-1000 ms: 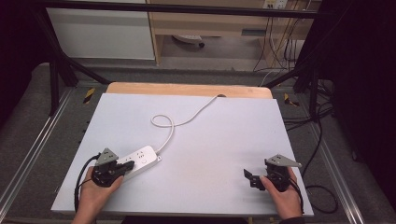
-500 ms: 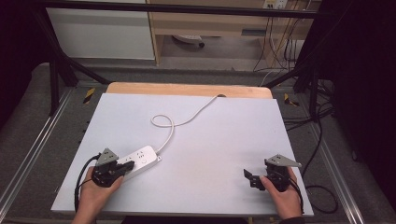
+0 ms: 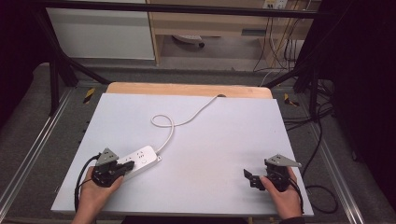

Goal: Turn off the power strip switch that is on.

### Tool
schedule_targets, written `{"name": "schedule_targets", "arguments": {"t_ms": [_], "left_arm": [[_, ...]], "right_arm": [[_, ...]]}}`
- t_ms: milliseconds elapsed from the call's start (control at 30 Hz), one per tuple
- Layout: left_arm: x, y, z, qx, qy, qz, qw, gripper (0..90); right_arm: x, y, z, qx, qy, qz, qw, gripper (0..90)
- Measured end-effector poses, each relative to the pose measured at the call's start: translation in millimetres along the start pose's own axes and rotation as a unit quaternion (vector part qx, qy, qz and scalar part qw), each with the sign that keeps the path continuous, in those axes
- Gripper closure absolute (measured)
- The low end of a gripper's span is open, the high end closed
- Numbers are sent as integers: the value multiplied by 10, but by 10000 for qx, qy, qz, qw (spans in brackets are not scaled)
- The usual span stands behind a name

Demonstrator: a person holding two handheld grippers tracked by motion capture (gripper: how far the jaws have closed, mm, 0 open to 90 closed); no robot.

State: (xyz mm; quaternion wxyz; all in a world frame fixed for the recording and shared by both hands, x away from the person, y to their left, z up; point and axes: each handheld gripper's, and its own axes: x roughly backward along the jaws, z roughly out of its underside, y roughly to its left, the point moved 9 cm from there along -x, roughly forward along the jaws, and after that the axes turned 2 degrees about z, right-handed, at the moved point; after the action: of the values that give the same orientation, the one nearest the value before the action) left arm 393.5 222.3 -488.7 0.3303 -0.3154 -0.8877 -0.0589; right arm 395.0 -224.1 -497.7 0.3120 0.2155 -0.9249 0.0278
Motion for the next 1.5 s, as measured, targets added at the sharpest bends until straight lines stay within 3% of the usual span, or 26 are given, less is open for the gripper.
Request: {"name": "schedule_targets", "arguments": {"t_ms": [500,600,733,833,1233,1467,1500], "left_arm": [[3,-9,3,19,-19,20,10000,900],[30,-19,-19,99,-123,71,9999,900],[48,6,-20,10,-164,-43,9999,900],[80,8,-61,89,-347,10,9994,900],[95,-96,-106,-74,-487,97,9987,900],[94,-122,-123,-52,-545,178,9983,900],[95,-123,-127,-45,-564,180,9982,853]], "right_arm": [[-1,1,1,15,1,-4,10000,33],[-3,1,3,-11,10,-10,10000,33],[-1,-9,-5,-20,-17,-2,10000,33],[-4,-8,-5,-10,-9,-10,10000,33],[-7,5,-2,-9,6,-28,10000,33],[-9,0,1,14,15,-16,10000,33],[-11,-1,2,21,16,-15,10000,33]]}}
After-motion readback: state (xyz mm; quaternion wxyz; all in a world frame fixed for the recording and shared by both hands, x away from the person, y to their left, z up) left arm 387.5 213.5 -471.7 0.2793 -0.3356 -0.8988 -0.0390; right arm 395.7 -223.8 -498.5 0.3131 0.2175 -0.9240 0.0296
